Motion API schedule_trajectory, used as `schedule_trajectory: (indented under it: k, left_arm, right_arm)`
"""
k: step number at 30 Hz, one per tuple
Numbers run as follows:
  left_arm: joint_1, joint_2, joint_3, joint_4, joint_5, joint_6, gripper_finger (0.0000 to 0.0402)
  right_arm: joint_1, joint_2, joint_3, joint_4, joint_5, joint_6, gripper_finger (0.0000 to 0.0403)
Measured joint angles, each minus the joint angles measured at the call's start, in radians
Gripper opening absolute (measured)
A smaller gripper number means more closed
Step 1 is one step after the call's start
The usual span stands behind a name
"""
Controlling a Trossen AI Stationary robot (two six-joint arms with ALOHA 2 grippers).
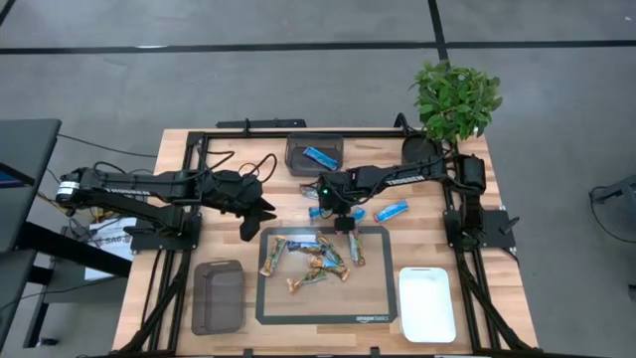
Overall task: Pick and place Granola Bars by type
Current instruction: Put the top blue snack bar into the top black transparent bin, then put the blue snack bar into the top black transparent bin
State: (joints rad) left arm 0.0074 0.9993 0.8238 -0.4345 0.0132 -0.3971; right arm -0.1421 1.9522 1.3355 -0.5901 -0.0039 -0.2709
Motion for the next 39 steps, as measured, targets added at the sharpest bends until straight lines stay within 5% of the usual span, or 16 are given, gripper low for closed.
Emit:
schedule_trajectory:
  k: [10,19,28,39]
  left_arm:
    - [0.001,0.000,0.000,0.139,-0.247,-0.088,0.0116]
    - [0.008,0.000,0.000,0.133,-0.470,-0.144,0.0116]
    - [0.054,0.000,0.000,0.133,-0.394,-0.143,0.0116]
    - [0.036,0.000,0.000,0.132,-0.079,0.032,0.0116]
  right_arm:
    - [-0.114,0.000,0.260,0.006,0.037,0.211,0.0012]
    - [-0.279,0.000,0.283,-0.107,0.111,0.342,0.0050]
    - [-0.313,0.000,0.271,-0.104,0.091,0.341,0.0138]
    - [-0.138,-0.005,0.311,-0.295,-0.262,0.242,0.0189]
